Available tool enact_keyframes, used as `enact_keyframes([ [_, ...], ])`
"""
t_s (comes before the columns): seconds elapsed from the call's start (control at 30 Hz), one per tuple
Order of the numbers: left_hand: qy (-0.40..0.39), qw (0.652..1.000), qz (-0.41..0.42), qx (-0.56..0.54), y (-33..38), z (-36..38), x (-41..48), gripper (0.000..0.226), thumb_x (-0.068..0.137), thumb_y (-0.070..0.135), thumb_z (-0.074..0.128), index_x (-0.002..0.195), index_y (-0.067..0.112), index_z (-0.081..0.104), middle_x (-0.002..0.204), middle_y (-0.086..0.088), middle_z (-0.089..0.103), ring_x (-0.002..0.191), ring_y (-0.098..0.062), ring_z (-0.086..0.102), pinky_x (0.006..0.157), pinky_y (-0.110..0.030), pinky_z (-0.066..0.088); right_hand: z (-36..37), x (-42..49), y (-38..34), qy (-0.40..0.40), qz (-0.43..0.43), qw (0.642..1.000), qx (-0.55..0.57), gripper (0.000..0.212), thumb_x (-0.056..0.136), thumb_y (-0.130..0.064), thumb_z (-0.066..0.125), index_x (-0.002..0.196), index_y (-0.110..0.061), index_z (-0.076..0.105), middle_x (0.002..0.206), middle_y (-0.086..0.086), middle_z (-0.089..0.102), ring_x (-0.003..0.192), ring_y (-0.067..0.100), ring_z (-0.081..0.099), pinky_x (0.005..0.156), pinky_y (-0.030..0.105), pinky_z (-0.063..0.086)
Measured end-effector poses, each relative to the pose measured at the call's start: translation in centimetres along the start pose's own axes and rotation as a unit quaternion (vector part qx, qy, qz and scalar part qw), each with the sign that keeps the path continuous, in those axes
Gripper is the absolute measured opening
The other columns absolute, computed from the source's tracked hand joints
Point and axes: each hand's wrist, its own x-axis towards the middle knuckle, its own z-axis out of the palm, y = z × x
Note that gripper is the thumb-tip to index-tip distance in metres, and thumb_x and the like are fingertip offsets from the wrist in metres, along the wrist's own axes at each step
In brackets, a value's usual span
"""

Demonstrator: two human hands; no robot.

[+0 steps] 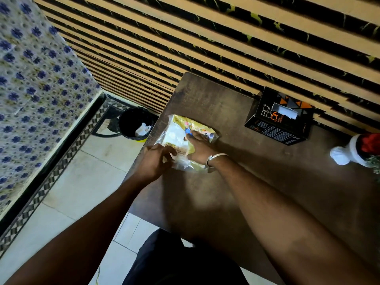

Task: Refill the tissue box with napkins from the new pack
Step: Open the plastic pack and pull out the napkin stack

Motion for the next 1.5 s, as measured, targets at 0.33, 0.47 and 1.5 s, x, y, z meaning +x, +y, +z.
enact_keyframes([
  [0.33,-0.041,0.997,0.060,0.022,-1.6,-0.5,-3.0,0.013,0.073,0.025,0.072,0.084,0.030,0.074,0.093,0.013,0.071,0.099,-0.018,0.060,0.086,-0.043,0.042,2.7,-1.9,0.0,0.079,-0.018,0.991,-0.110,0.109,0.074,-0.048,0.076,0.156,-0.025,0.009,0.165,0.010,-0.011,0.152,0.031,-0.011,0.120,0.056,0.012],
  [0.47,0.007,0.998,0.057,-0.021,-2.3,-0.8,-3.7,0.010,0.077,0.017,0.073,0.083,0.024,0.076,0.089,0.011,0.074,0.086,-0.014,0.062,0.080,-0.031,0.046,2.9,-3.6,-0.9,0.178,-0.101,0.978,-0.043,0.060,0.079,-0.035,0.070,0.134,-0.022,0.051,0.154,0.010,0.028,0.143,0.033,0.025,0.111,0.051,0.035],
  [1.5,0.102,0.986,0.100,0.080,0.7,3.8,-7.6,0.022,0.095,0.020,0.062,0.115,0.016,0.069,0.089,-0.004,0.062,0.086,-0.027,0.055,0.069,-0.036,0.046,3.5,-6.8,-1.2,0.065,-0.050,0.928,0.364,0.019,0.089,0.002,0.063,0.077,-0.012,0.058,0.072,0.018,0.057,0.060,0.019,0.052,0.050,0.021,0.046],
])
